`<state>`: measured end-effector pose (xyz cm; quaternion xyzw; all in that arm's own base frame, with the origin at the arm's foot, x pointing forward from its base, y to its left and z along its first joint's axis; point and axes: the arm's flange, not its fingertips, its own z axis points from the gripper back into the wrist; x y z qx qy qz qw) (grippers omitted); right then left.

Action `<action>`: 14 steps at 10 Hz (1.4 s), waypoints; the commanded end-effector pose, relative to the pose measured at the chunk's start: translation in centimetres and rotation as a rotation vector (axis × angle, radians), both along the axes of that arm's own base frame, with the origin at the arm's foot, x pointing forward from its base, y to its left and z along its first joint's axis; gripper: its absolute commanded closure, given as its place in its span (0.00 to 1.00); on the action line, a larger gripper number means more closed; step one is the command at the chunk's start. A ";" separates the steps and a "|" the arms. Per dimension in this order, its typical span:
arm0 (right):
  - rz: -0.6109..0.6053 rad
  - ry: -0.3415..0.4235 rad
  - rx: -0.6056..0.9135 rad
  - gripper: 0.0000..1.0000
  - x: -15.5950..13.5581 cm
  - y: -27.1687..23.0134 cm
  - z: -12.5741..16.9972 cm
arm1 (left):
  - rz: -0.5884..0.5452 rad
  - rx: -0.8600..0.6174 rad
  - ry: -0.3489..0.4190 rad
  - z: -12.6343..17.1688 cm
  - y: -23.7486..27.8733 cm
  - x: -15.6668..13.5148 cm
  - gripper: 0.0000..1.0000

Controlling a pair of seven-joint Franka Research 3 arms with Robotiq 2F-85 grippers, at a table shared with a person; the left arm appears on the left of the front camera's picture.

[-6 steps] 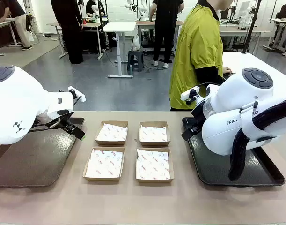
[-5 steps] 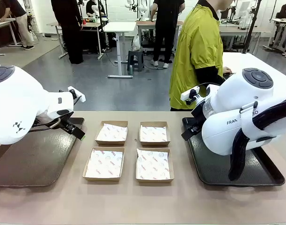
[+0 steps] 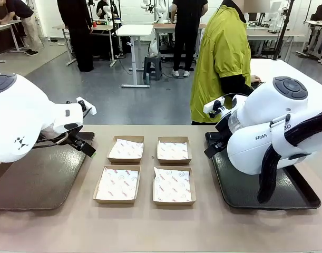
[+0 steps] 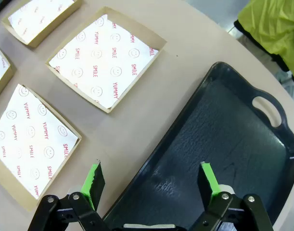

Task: Individually package the donuts and arrange them on the tray.
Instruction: Pick up one Paper togo box.

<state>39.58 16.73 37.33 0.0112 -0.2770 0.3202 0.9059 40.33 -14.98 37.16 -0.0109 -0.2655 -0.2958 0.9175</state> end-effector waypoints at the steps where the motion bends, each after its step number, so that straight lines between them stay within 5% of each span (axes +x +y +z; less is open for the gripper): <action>1: 0.000 0.000 0.000 0.00 0.0 0.0 0.0 | 0.000 0.000 0.000 0.0 0.0 0.0 0.00; 5: 0.000 0.000 0.000 0.00 0.0 0.0 0.0 | 0.000 0.000 0.000 0.0 0.0 0.0 0.00; 7: 0.008 0.001 -0.028 0.00 -4.7 -1.7 0.9 | -0.110 -0.006 0.055 2.7 2.1 -5.7 0.00; 9: 0.025 0.108 -0.121 0.00 -9.5 -4.6 1.8 | -0.138 0.055 0.117 4.0 4.8 -9.6 0.00; 11: 0.029 0.217 -0.223 0.00 -13.8 -6.7 1.5 | -0.132 0.099 0.218 3.5 6.5 -11.4 0.00; 14: 0.001 0.192 -0.229 0.00 -16.4 -8.2 1.2 | -0.100 0.132 0.258 2.9 7.3 -13.6 0.00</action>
